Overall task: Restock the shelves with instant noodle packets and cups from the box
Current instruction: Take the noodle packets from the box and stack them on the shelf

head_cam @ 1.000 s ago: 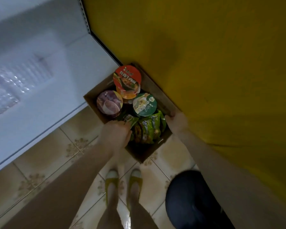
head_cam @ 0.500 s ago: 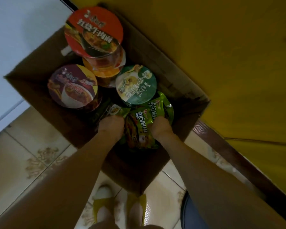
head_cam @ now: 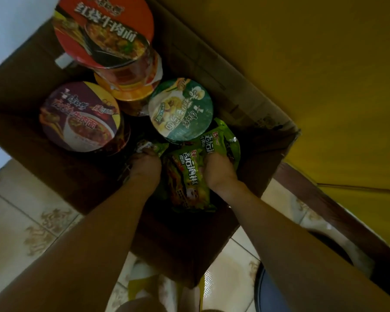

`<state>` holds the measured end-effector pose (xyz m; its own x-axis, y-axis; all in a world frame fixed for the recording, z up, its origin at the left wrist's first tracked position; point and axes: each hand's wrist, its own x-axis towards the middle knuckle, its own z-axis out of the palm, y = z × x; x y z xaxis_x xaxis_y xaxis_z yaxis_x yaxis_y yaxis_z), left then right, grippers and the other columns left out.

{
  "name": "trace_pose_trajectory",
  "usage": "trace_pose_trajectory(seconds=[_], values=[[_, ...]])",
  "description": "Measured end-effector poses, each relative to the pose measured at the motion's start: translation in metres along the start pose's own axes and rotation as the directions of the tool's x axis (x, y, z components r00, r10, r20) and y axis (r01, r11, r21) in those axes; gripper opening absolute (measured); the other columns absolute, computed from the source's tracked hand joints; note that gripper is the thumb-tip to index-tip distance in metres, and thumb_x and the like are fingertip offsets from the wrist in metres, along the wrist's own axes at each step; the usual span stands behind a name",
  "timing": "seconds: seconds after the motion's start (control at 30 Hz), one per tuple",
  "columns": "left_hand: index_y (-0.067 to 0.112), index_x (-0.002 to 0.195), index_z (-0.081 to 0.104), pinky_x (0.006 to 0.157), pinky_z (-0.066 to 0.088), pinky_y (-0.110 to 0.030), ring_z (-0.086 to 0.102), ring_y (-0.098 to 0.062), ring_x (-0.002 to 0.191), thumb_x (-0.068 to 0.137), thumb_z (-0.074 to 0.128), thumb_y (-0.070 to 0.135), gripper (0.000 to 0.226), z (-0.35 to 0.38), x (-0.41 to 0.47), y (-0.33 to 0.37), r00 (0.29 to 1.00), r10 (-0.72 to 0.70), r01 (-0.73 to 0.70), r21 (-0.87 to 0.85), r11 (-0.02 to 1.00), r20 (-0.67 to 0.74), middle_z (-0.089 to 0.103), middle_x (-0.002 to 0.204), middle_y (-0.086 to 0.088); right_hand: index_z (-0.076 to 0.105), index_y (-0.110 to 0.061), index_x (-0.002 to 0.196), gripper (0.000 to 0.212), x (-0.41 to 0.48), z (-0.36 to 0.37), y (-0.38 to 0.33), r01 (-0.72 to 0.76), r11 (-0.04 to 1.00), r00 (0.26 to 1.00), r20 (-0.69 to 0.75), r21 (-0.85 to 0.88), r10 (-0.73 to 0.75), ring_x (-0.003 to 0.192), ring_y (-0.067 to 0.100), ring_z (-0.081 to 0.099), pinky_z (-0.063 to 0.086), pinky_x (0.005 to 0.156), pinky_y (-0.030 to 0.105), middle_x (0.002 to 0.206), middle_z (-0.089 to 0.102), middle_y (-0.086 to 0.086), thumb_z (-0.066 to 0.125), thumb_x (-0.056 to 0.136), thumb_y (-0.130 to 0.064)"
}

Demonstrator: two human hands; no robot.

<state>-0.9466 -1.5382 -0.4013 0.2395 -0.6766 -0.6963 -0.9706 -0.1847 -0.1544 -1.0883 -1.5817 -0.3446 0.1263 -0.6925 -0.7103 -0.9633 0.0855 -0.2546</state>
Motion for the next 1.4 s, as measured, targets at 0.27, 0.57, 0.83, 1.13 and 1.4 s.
trace_pose_trajectory(seconds=[0.27,0.57,0.83,1.13,1.4], values=[[-0.002,0.143,0.019,0.079,0.046,-0.037,0.057,-0.036,0.105,0.096,0.027,-0.004,0.048,-0.046,-0.062,-0.039,0.998,0.059,-0.065,-0.272,0.960,-0.027,0.055,0.118,-0.024,0.056,-0.004,0.076,0.019,-0.066,-0.023,-0.020,0.032,0.999,0.999,-0.024,0.027,-0.031,0.099,0.036,0.060,0.042,0.071,0.031,0.101,0.064,0.022,0.049,0.093,-0.009],[-0.003,0.121,0.042,0.084,0.046,-0.044,0.057,-0.040,0.103,0.093,0.033,-0.007,0.030,-0.085,-0.131,-0.058,0.986,-0.039,-0.032,-0.422,0.906,-0.159,0.059,0.110,-0.025,0.030,-0.017,0.056,0.042,-0.122,-0.067,-0.036,0.051,0.999,0.998,-0.038,-0.010,-0.051,0.075,0.025,0.045,0.033,0.067,0.029,0.058,0.034,-0.001,0.046,0.095,-0.012],[-0.004,0.109,0.048,0.077,0.046,-0.047,0.059,-0.045,0.092,0.091,0.040,-0.005,0.020,-0.157,-0.209,-0.079,0.939,-0.114,-0.087,-0.546,0.833,-0.324,0.061,0.098,-0.026,0.032,-0.018,0.055,0.042,-0.194,-0.123,-0.070,0.138,0.990,0.987,-0.091,0.040,-0.134,0.073,0.029,0.048,0.032,0.064,0.030,0.061,0.039,0.006,0.047,0.094,-0.011],[0.000,0.102,0.062,0.062,0.038,-0.034,0.060,-0.038,0.077,0.093,0.048,0.011,0.019,-0.228,-0.354,-0.141,0.770,-0.426,-0.151,-0.785,0.601,-0.475,0.064,0.081,-0.023,0.063,0.000,0.095,0.019,-0.286,-0.184,-0.132,0.389,0.919,0.914,-0.147,0.061,-0.378,0.089,0.032,0.060,0.044,0.072,0.033,0.093,0.065,0.019,0.053,0.093,-0.016],[-0.002,0.101,0.057,0.060,0.020,-0.023,0.052,-0.034,0.080,0.094,0.044,0.008,0.018,-0.242,-0.464,-0.199,0.520,-0.739,-0.084,-0.887,0.454,-0.427,0.058,0.089,-0.019,0.057,-0.004,0.086,0.014,-0.350,-0.212,-0.199,0.637,0.771,0.767,-0.097,0.008,-0.634,0.062,0.014,0.043,0.031,0.059,0.026,0.068,0.049,0.002,0.049,0.094,-0.012]])
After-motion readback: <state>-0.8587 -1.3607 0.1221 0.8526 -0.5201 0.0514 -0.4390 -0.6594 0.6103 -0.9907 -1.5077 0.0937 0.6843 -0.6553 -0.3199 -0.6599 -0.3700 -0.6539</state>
